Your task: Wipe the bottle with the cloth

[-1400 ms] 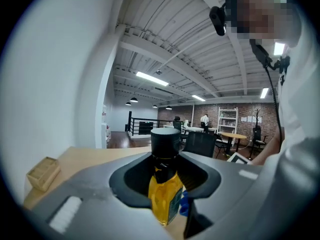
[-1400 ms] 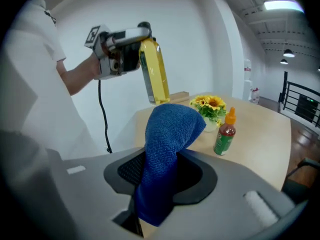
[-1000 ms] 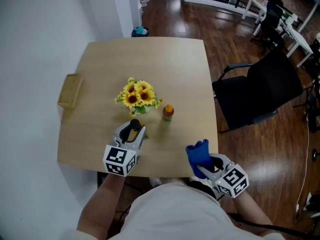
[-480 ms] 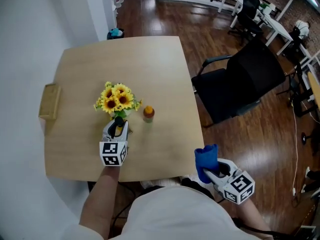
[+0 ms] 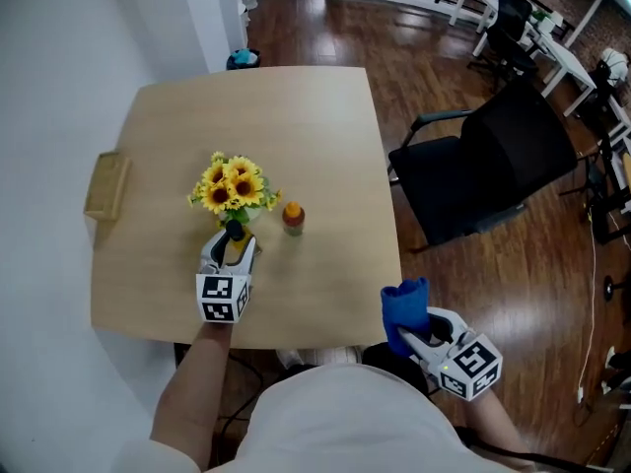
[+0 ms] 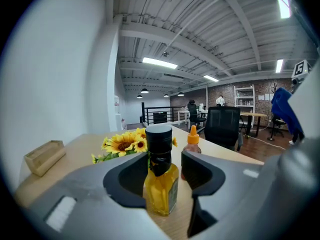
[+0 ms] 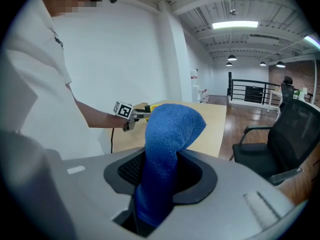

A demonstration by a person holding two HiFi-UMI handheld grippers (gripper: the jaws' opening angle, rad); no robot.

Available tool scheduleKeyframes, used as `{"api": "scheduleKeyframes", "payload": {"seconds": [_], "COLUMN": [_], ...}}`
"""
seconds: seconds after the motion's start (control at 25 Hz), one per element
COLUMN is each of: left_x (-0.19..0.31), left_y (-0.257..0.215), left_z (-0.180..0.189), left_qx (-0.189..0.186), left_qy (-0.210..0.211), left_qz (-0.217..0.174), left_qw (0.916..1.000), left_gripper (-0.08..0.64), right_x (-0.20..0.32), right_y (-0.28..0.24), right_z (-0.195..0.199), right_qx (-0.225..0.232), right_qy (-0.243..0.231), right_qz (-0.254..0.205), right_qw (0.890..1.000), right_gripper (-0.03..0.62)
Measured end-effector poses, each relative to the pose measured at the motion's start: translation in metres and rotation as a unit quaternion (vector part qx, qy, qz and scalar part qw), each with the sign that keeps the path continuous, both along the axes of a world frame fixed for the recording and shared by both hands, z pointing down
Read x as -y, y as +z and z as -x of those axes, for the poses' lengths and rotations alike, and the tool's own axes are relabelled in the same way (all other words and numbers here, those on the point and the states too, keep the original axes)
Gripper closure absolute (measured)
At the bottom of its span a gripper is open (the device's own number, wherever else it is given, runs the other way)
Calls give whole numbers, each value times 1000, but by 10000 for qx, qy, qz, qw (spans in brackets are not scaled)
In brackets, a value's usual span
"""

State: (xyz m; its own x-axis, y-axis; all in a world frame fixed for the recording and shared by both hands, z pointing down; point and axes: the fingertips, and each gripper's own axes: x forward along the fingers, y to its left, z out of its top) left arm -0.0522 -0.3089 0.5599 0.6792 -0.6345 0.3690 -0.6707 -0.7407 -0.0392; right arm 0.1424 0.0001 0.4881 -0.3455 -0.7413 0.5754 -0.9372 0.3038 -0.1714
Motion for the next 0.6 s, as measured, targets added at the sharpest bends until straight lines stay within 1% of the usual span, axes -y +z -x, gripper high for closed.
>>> {"api": "scheduleKeyframes", "payload": {"seconds": [0.16, 0.28, 0.36, 0.48, 0.6], "left_x": [-12, -37, -61, -108, -165], "left_y": [-10, -23, -35, -55, -73], "left_z": [12, 24, 27, 31, 29], "left_qx": [230, 292, 249, 229, 129], "left_qy": [-328, -677, -876, -1170, -1542], "left_qz": [-118, -133, -138, -131, -33], "left_qw": [9991, 9972, 9957, 9928, 9879], "left_gripper": [325, 325, 325, 334, 335], "right_x": [6, 18, 27, 37, 36], "right_y": [2, -3, -8, -11, -11], "right_z": [-8, -19, -27, -34, -36], "right_qx": [234, 295, 359, 593, 665], "right_qy": [-327, -805, -1117, -1520, -2130], "right_qz": [-114, -229, -364, -516, -577], "right_qw": [9991, 9961, 9924, 9852, 9731], "right_gripper": [437, 437, 437, 437, 437]}}
